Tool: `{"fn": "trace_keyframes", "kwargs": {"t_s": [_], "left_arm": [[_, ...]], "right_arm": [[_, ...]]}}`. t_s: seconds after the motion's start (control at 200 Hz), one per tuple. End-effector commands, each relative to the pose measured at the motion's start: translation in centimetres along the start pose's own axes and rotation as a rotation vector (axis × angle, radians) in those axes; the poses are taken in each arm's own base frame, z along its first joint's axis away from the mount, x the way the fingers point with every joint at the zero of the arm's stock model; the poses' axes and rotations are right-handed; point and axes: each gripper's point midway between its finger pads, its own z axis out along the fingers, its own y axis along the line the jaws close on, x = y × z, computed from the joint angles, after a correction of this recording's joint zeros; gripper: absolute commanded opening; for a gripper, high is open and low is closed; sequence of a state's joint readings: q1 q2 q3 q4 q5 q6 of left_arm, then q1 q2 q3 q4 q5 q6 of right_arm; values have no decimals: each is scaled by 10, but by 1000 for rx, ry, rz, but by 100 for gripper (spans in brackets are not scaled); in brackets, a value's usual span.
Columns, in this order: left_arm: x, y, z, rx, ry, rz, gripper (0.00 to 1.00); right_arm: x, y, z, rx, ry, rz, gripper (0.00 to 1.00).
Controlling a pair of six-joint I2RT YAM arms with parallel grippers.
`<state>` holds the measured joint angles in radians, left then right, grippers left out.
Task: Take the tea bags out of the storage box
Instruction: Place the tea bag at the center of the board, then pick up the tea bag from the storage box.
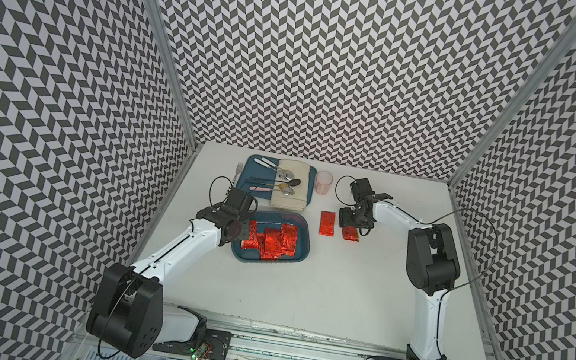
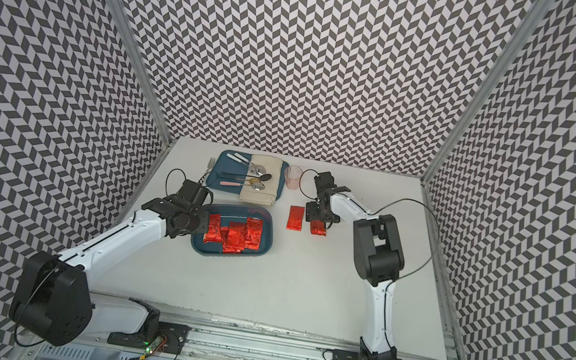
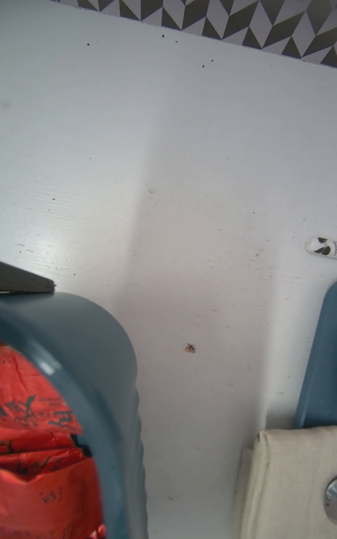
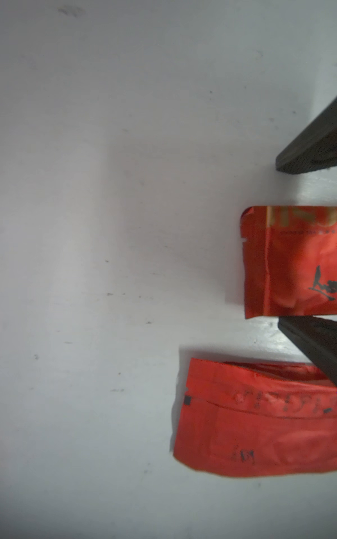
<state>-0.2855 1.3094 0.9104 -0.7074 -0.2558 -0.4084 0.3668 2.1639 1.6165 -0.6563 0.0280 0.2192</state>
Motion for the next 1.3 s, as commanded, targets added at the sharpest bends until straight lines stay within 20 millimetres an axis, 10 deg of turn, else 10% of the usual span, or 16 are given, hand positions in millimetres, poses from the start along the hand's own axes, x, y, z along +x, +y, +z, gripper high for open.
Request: {"fn": "trace_keyframes", "kwargs": {"t_s": [0.0,0.431,0.711,0.841,1.006,1.297], "left_arm": [[-6,-4,-1,21,-26,-4,0],[-6,-4,-1,21,-27,-4,0],[-6,-5,-2,23,-28,-3,0],[-6,-6,-2,28,-29,-1,0],[-6,-7,-2,34,-26,0,0],[-6,-7,-2,33,-27,0,0]], "right_arm": [[14,0,15,-38,47,51,77],[16,7,7,-85,44,78,77],[-38,18,-85,-155,-202,80,84],[-44,69,-150,-460,-324,-4,78],[0,161,-207,-887,-334,-125,70],[75,287,-189,-1108,-147,-300,58]]}}
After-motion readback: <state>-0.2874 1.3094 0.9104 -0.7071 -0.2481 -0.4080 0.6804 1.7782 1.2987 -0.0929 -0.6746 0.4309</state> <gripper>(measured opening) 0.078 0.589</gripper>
